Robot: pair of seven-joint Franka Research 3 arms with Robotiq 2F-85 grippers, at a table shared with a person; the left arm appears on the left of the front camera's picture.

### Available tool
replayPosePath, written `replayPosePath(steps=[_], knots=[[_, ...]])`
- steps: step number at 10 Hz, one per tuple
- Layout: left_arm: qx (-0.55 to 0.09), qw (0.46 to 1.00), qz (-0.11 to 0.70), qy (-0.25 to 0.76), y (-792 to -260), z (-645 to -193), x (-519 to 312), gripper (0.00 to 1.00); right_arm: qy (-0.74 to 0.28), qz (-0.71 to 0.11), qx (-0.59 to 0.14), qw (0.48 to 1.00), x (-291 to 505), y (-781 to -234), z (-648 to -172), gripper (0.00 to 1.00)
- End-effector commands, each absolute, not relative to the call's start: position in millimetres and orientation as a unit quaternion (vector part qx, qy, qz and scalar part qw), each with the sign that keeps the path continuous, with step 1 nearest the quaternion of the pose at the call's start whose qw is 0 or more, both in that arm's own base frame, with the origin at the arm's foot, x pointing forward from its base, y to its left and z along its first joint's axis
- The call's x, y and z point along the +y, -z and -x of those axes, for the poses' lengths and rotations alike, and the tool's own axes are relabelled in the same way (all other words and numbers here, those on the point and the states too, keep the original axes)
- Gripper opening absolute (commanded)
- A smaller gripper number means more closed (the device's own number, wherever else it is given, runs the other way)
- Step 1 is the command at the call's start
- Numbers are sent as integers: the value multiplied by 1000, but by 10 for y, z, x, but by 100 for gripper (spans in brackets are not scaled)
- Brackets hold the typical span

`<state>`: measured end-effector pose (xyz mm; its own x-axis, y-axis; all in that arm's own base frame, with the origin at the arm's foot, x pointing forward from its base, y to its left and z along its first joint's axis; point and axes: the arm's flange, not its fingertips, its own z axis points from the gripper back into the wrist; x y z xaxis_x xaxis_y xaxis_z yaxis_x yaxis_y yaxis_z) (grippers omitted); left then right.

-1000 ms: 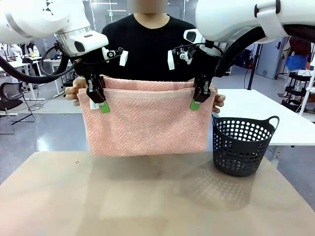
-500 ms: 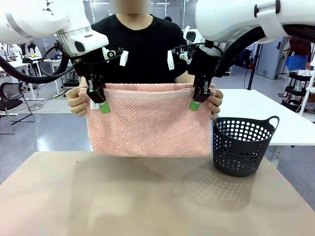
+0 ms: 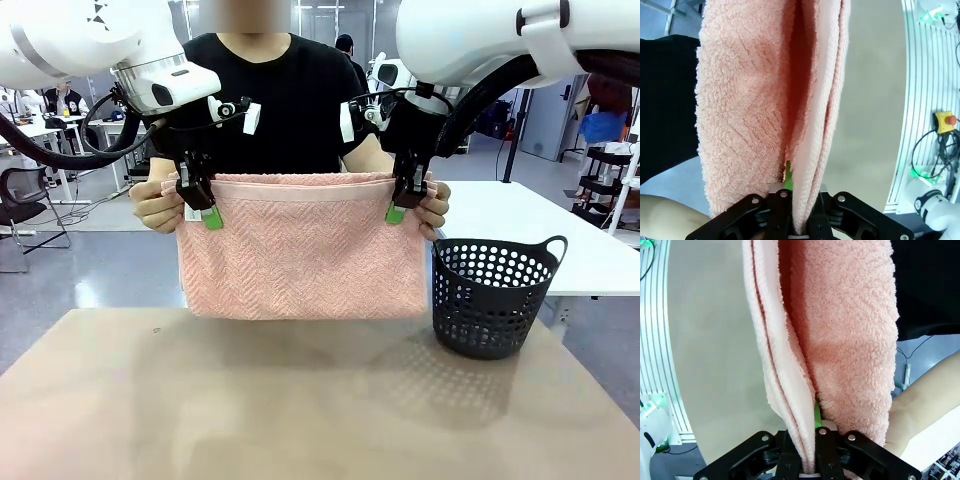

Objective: Fold the towel.
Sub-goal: Release the end of the 100 cm Hotel Towel you were holding.

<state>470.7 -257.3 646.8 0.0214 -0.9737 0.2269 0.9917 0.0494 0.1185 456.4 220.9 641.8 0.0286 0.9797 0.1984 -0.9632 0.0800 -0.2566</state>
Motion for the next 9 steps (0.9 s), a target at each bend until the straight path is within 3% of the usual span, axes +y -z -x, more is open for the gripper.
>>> replayPosePath(steps=[1, 5, 6, 7, 8, 9], knots=[[-123, 715, 31, 688, -6472, -4713, -2555, 0, -678, 33, -163, 716, 2181, -6442, -4562, 0], [-123, 715, 31, 688, -6472, -4713, -2555, 0, -678, 33, -163, 716, 2181, -6442, -4562, 0], [-124, 714, 36, 688, -6468, -4707, -2573, 39, -678, 25, -162, 717, 2209, -6418, -4564, 4], [-128, 714, 18, 688, -6472, -4689, -2573, 41, -679, 38, -159, 716, 2203, -6420, -4548, 38], [-137, 712, 28, 688, -6500, -4677, -2569, 76, -674, 34, -167, 719, 2193, -6443, -4542, 38], [-143, 710, 28, 689, -6553, -4652, -2574, 76, -673, 36, -173, 718, 2179, -6496, -4525, 72]])
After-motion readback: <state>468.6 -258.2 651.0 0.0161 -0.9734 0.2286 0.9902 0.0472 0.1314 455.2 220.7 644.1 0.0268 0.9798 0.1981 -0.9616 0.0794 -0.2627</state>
